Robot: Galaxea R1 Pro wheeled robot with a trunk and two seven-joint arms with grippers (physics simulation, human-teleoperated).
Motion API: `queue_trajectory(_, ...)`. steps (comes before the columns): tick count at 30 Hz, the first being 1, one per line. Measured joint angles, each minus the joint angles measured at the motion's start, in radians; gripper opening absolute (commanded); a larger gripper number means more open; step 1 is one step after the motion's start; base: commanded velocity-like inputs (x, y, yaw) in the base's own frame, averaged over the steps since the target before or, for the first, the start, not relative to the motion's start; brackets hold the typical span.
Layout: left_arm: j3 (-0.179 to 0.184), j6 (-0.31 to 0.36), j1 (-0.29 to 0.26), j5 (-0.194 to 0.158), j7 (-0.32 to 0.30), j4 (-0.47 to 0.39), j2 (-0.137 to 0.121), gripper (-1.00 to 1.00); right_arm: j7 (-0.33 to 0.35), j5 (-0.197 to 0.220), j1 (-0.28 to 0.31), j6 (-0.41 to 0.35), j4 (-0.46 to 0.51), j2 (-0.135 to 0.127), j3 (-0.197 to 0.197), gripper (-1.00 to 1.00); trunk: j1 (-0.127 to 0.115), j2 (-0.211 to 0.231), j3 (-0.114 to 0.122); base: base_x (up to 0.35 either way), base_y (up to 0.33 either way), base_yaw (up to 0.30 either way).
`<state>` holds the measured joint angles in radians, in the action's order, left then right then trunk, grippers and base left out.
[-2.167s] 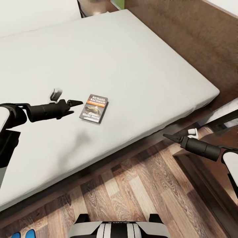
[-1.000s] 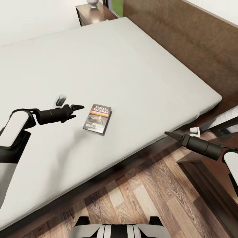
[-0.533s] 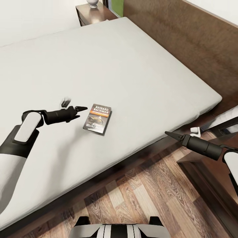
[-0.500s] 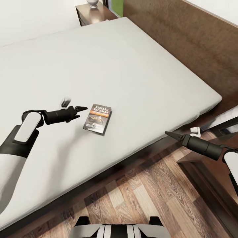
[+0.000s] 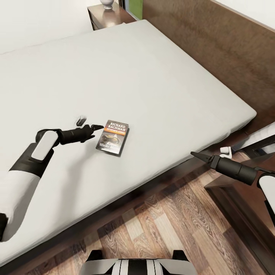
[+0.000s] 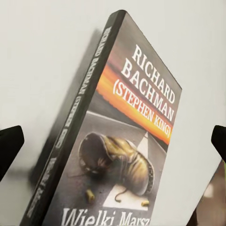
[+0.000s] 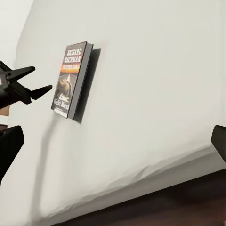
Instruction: In the bedroom, move the book from the bed onto either nightstand, and place the two sandals side by side next to the bed.
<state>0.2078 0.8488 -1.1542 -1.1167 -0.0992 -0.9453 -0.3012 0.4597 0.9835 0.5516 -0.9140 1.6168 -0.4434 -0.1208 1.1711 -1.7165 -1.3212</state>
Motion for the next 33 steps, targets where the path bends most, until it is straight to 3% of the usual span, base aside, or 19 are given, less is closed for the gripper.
queue_trajectory(3,0.003,-0.021,-0.007,0.066,-0.050,0.050,0.023,1.00,0.000,0.000,0.000,0.002,0.000,0.000,0.000,1.00,0.000,0.000,0.000,0.000,0.000,0.000)
queue_trajectory(4,0.003,-0.021,-0.007,0.067,-0.051,0.051,0.023,1.00,0.000,0.000,0.000,0.002,0.000,0.000,0.000,1.00,0.000,0.000,0.000,0.000,0.000,0.000)
queue_trajectory(7,0.004,-0.041,-0.013,0.113,-0.101,0.088,0.038,1.00,0.000,0.000,-0.001,0.002,0.000,0.000,0.000,1.00,0.000,0.000,0.000,0.000,0.000,0.000)
queue_trajectory(13,0.001,-0.059,-0.022,0.151,-0.161,0.124,0.050,1.00,0.000,0.000,-0.002,0.003,0.000,0.000,0.001,1.00,0.000,0.000,0.000,0.000,0.000,0.000)
queue_trajectory(23,0.001,-0.060,-0.023,0.149,-0.174,0.131,0.049,1.00,0.000,0.000,-0.003,0.003,0.000,0.000,0.001,1.00,0.000,0.000,0.000,0.000,0.000,-0.010)
queue_trajectory(33,0.001,-0.060,-0.024,0.151,-0.175,0.132,0.049,1.00,0.000,0.000,-0.003,0.003,0.000,0.000,0.001,1.00,0.000,0.000,0.000,0.000,0.000,-0.152)
